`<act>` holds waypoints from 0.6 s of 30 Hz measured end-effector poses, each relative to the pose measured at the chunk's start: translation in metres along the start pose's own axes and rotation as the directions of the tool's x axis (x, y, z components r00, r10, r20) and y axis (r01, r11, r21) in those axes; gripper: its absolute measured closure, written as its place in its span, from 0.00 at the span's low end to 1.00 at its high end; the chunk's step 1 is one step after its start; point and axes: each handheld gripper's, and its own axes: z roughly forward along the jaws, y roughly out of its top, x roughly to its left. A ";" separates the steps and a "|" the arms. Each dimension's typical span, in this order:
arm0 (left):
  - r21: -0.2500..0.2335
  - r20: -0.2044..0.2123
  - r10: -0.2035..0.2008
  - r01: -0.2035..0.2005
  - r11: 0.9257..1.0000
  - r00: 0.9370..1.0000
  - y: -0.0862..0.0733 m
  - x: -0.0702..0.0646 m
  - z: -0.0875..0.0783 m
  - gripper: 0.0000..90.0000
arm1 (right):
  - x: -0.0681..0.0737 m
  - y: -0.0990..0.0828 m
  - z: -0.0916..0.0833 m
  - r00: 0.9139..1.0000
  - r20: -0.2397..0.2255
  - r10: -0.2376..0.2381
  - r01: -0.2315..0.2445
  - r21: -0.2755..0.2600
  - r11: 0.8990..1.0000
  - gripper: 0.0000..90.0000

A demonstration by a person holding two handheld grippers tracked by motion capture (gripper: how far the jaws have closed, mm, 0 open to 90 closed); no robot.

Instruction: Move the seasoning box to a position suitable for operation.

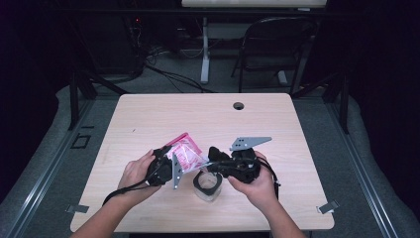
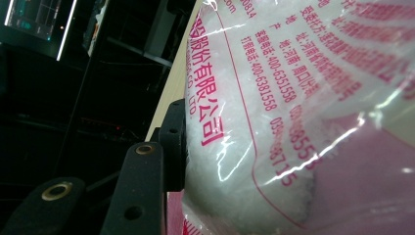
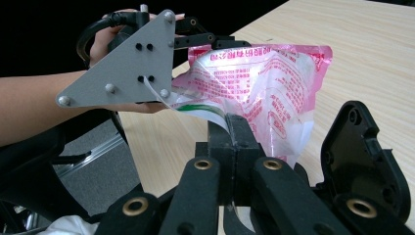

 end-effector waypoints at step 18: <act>0.019 -0.050 0.055 -0.054 0.998 0.997 0.002 0.004 -0.004 0.68 | -0.005 -0.003 0.002 1.000 0.001 0.009 -0.009 0.019 1.000 1.00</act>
